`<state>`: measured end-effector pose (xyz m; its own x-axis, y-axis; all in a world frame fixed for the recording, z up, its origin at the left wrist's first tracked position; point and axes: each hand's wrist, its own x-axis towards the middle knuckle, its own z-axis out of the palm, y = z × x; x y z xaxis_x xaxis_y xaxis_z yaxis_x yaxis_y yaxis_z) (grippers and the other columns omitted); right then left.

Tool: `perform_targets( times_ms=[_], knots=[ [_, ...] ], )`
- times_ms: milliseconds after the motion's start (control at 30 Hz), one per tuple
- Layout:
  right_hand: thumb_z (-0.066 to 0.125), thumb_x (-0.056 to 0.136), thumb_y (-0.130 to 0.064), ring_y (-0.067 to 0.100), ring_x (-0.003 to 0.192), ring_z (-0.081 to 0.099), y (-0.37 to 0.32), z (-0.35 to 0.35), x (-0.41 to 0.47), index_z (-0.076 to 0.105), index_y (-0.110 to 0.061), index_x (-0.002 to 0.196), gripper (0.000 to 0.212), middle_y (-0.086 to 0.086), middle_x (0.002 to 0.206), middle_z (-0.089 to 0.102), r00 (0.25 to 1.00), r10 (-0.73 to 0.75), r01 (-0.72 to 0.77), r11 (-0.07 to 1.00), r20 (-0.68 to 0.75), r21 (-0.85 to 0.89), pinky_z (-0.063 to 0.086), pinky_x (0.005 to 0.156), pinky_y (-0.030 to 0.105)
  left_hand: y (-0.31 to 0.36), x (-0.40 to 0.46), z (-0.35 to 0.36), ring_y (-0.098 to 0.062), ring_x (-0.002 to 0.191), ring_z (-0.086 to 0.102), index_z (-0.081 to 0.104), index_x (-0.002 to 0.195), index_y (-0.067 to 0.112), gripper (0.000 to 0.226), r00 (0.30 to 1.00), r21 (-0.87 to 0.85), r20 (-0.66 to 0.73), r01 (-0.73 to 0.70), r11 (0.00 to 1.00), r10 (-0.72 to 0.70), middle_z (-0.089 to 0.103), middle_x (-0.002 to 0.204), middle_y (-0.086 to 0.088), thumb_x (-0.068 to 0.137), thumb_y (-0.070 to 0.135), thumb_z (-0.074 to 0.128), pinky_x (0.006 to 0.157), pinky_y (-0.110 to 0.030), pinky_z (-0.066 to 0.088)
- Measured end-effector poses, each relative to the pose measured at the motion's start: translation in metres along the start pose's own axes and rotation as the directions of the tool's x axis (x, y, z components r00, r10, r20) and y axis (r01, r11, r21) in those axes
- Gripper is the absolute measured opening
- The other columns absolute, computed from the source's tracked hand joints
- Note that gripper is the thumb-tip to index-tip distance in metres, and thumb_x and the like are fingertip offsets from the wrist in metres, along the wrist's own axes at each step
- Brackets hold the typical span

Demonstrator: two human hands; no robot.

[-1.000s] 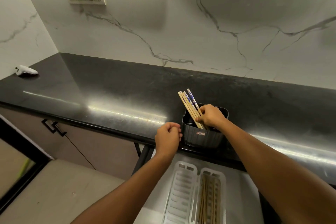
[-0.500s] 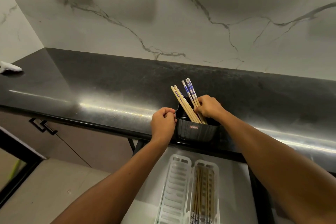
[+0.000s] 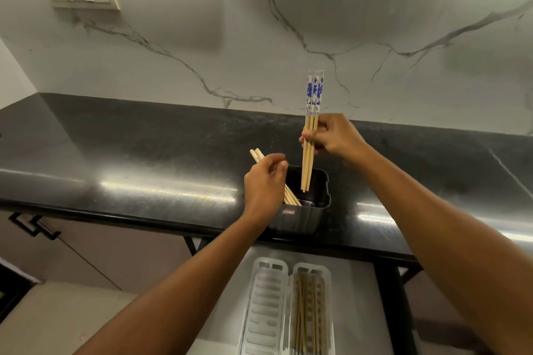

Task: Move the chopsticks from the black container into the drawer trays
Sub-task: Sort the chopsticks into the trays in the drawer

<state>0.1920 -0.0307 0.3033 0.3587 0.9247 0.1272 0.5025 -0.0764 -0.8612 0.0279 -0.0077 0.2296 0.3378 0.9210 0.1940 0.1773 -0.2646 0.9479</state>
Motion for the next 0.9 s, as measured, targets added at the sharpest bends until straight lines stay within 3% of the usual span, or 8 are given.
perform_targets(
  times_ms=[100, 267, 433, 567, 633, 733, 800, 900],
  knots=[
    [0.061, 0.089, -0.013, 0.017, 0.079, 0.073, -0.016, -0.017, -0.002, 0.063, -0.009, 0.097, 0.010, 0.010, 0.088, 0.073, 0.998, -0.018, 0.012, 0.994, 0.055, 0.109, 0.060, 0.066, 0.028, 0.018, 0.008, 0.008, 0.005, 0.085, 0.061, 0.060, 0.124, 0.021, 0.031, 0.990, -0.067, 0.133, -0.035, 0.997, 0.043, 0.065, 0.096, 0.015, 0.095, 0.032, 0.055, 0.066, -0.006, 0.044],
    [0.060, 0.088, -0.009, 0.023, 0.080, 0.073, -0.026, -0.026, -0.007, 0.063, -0.009, 0.095, 0.007, 0.011, 0.086, 0.073, 0.990, 0.007, -0.045, 0.959, 0.138, 0.279, 0.057, 0.061, 0.023, 0.035, 0.011, 0.017, -0.024, 0.090, 0.070, 0.067, 0.099, 0.019, 0.014, 0.930, -0.278, 0.367, 0.144, 0.950, -0.033, 0.073, 0.095, -0.011, 0.096, 0.023, 0.055, 0.084, -0.037, 0.056],
    [0.060, 0.089, -0.012, 0.024, 0.084, 0.072, -0.021, -0.020, -0.012, 0.064, -0.009, 0.096, 0.009, 0.011, 0.088, 0.072, 0.981, 0.064, -0.113, 0.955, 0.181, 0.274, 0.058, 0.066, 0.025, 0.029, 0.002, 0.017, -0.017, 0.076, 0.072, 0.064, 0.103, 0.006, 0.018, 0.875, -0.408, 0.475, 0.314, 0.857, -0.094, 0.074, 0.082, -0.007, 0.095, 0.019, 0.056, 0.070, -0.027, 0.061],
    [0.059, 0.091, -0.019, 0.021, 0.087, 0.067, -0.012, -0.018, -0.012, 0.051, -0.010, 0.123, 0.034, 0.005, 0.101, 0.065, 0.966, -0.122, 0.088, 0.984, -0.227, -0.156, 0.056, 0.074, 0.027, 0.026, 0.001, 0.008, -0.017, 0.073, 0.072, 0.065, 0.100, 0.007, 0.016, 0.855, -0.411, 0.493, 0.389, 0.824, -0.158, 0.074, 0.080, -0.006, 0.094, 0.019, 0.056, 0.065, -0.026, 0.060],
    [0.057, 0.089, -0.010, 0.024, 0.098, 0.059, -0.004, -0.023, -0.014, 0.042, -0.015, 0.135, 0.049, 0.012, 0.123, 0.055, 0.840, -0.502, 0.227, 0.671, -0.207, -0.706, 0.052, 0.082, 0.035, 0.028, 0.004, 0.002, -0.018, 0.072, 0.073, 0.066, 0.099, 0.006, 0.016, 0.837, -0.400, 0.509, 0.437, 0.805, -0.202, 0.074, 0.079, -0.007, 0.094, 0.019, 0.057, 0.063, -0.026, 0.059],
    [0.054, 0.085, -0.003, 0.029, 0.093, 0.052, 0.009, -0.029, -0.020, 0.037, -0.023, 0.141, 0.062, 0.018, 0.143, 0.039, 0.791, -0.575, 0.343, 0.132, 0.210, -0.930, 0.047, 0.074, 0.040, 0.039, 0.007, -0.004, -0.017, 0.067, 0.073, 0.066, 0.096, 0.003, 0.017, 0.752, -0.370, 0.610, 0.550, 0.749, -0.250, 0.074, 0.074, -0.009, 0.094, 0.016, 0.056, 0.057, -0.025, 0.059],
    [0.058, 0.087, -0.006, 0.030, 0.093, 0.054, 0.018, -0.029, -0.024, 0.045, -0.018, 0.137, 0.053, 0.018, 0.141, 0.044, 0.793, -0.546, 0.365, 0.066, 0.272, -0.929, 0.047, 0.072, 0.040, 0.049, 0.009, -0.005, -0.015, 0.061, 0.072, 0.067, 0.093, 0.002, 0.017, 0.676, -0.334, 0.687, 0.620, 0.710, -0.266, 0.073, 0.071, -0.010, 0.094, 0.015, 0.056, 0.052, -0.024, 0.058],
    [0.068, 0.082, -0.007, 0.031, 0.090, 0.061, 0.028, -0.035, -0.031, 0.064, -0.007, 0.110, 0.028, 0.015, 0.108, 0.067, 0.782, -0.585, 0.374, 0.169, 0.212, -0.912, 0.052, 0.073, 0.041, 0.065, 0.011, -0.005, -0.014, 0.057, 0.071, 0.066, 0.094, -0.001, 0.022, 0.563, -0.285, 0.781, 0.705, 0.650, -0.268, 0.072, 0.070, -0.011, 0.094, 0.019, 0.056, 0.050, -0.023, 0.058]
  ],
)
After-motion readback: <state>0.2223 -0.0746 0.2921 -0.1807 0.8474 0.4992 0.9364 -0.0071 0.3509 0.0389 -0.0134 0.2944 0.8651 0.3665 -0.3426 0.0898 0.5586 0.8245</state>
